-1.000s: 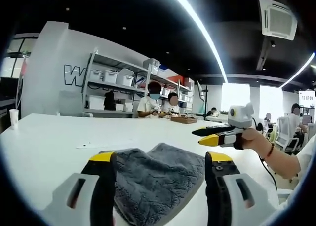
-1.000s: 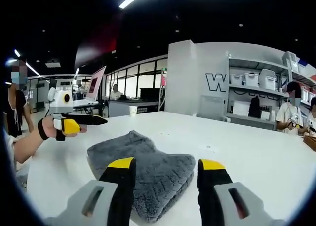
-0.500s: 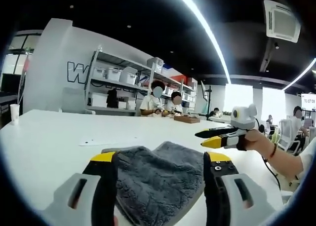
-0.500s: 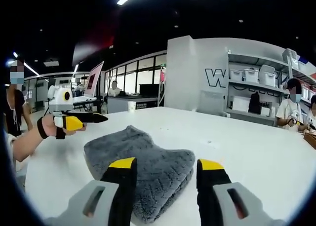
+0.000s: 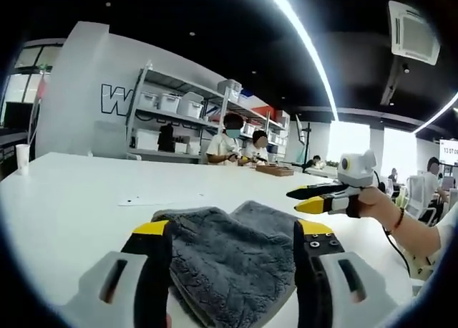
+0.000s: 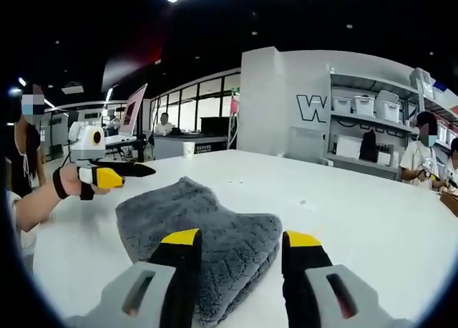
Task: Open the folded towel by lifting each exposed corner and separating the folded layers until the towel lies flat within the target outline without major curled edges
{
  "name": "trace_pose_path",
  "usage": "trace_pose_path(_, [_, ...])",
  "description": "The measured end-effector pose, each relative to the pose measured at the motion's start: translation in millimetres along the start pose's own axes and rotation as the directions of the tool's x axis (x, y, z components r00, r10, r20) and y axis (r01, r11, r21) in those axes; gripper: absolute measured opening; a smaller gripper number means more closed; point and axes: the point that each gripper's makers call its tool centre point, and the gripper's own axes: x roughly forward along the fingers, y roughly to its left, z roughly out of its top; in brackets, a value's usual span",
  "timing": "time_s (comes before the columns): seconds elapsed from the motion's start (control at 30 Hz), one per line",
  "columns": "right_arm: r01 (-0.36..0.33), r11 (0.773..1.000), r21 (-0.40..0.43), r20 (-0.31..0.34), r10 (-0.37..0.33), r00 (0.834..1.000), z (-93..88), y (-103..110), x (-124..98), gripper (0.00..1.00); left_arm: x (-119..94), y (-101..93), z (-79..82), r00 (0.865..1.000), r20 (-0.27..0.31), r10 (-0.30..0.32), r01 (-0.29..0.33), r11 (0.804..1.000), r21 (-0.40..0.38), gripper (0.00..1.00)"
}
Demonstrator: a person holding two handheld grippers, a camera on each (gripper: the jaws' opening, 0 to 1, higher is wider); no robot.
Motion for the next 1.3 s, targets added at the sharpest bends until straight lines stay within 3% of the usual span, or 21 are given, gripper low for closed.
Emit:
trace_pose_path(0.47, [0.001, 1.0, 0.02, 0.002, -0.001, 1.0, 1.0, -3, 8, 0.4, 11, 14.5, -11.0, 0.998, -0.049, 0.04, -0.039, 0.999, 0.012, 0.66])
trace_pose_path(1.3, [-0.004, 1.0, 0.012, -0.017, 0.004, 1.0, 0.7, 5, 18, 0.38, 18, 30.7, -11.7, 0.996, -0.043, 0.081, -0.082, 0.997, -0.014, 0.63])
